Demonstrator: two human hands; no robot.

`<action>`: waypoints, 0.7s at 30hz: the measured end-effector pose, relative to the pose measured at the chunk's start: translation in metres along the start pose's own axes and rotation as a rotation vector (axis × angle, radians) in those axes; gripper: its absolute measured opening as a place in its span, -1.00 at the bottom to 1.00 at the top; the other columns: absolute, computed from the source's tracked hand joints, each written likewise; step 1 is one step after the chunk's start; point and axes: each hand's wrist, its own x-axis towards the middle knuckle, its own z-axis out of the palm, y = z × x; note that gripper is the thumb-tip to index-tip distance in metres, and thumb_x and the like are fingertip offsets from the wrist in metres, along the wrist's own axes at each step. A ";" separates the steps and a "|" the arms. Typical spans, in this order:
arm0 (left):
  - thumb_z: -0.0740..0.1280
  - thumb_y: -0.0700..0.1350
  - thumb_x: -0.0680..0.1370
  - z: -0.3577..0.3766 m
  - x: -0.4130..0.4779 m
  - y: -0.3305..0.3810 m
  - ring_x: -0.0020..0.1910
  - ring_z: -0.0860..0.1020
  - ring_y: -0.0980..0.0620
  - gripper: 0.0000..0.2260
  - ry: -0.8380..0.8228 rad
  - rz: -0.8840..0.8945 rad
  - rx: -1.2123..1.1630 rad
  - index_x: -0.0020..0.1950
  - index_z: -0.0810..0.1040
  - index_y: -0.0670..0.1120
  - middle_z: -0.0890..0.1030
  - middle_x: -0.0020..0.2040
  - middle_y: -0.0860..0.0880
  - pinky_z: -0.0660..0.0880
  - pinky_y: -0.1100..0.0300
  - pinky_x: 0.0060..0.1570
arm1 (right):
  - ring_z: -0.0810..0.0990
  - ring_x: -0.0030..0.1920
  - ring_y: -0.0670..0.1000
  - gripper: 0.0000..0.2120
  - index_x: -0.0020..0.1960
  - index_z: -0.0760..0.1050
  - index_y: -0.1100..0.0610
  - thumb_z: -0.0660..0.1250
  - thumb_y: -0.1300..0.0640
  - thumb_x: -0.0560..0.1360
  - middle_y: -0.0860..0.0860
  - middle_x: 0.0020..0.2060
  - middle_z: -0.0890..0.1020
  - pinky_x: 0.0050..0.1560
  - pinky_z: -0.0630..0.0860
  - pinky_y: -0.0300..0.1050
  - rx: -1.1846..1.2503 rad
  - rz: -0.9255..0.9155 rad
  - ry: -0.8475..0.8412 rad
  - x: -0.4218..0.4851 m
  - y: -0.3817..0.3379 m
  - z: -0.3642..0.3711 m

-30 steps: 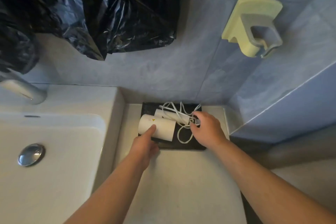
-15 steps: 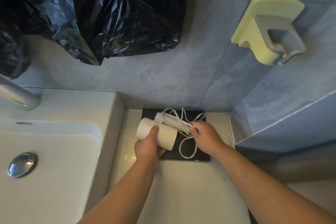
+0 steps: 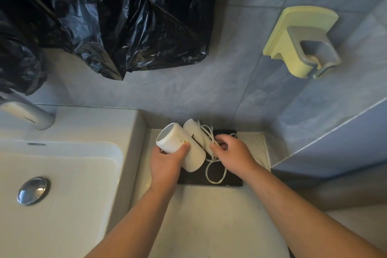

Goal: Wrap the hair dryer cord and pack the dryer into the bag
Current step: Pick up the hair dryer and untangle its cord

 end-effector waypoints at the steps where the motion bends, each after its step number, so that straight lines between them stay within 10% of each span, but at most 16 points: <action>1: 0.60 -0.02 0.26 -0.002 -0.002 0.001 -0.05 0.68 0.02 -0.55 -0.011 0.038 0.032 0.10 0.55 0.06 0.69 -0.03 0.01 0.67 -0.03 -0.09 | 0.57 0.11 -0.07 -0.58 0.29 0.48 0.00 0.28 -0.16 0.50 -0.13 0.12 0.60 0.15 0.54 -0.02 0.035 0.008 0.003 0.002 -0.004 0.000; 9: 0.60 -0.18 0.31 -0.016 -0.013 0.021 -0.22 0.61 0.36 -0.58 -0.092 0.238 0.170 0.07 0.54 0.06 0.66 -0.06 0.11 0.50 0.46 -0.36 | 0.57 -0.10 -0.18 -0.57 0.27 0.48 -0.01 0.43 -0.06 0.44 -0.23 -0.16 0.56 0.01 0.52 -0.12 0.243 0.011 0.081 0.000 -0.028 -0.001; 21: 0.62 -0.01 0.26 -0.031 -0.016 0.030 0.04 0.63 0.08 -0.42 -0.068 0.309 0.098 0.23 0.52 0.08 0.66 0.07 0.09 0.62 0.02 0.04 | 0.62 -0.13 -0.10 -0.81 0.06 0.58 0.03 0.28 0.23 0.51 -0.07 -0.09 0.66 -0.20 0.52 -0.22 0.314 0.010 0.185 -0.012 -0.036 -0.002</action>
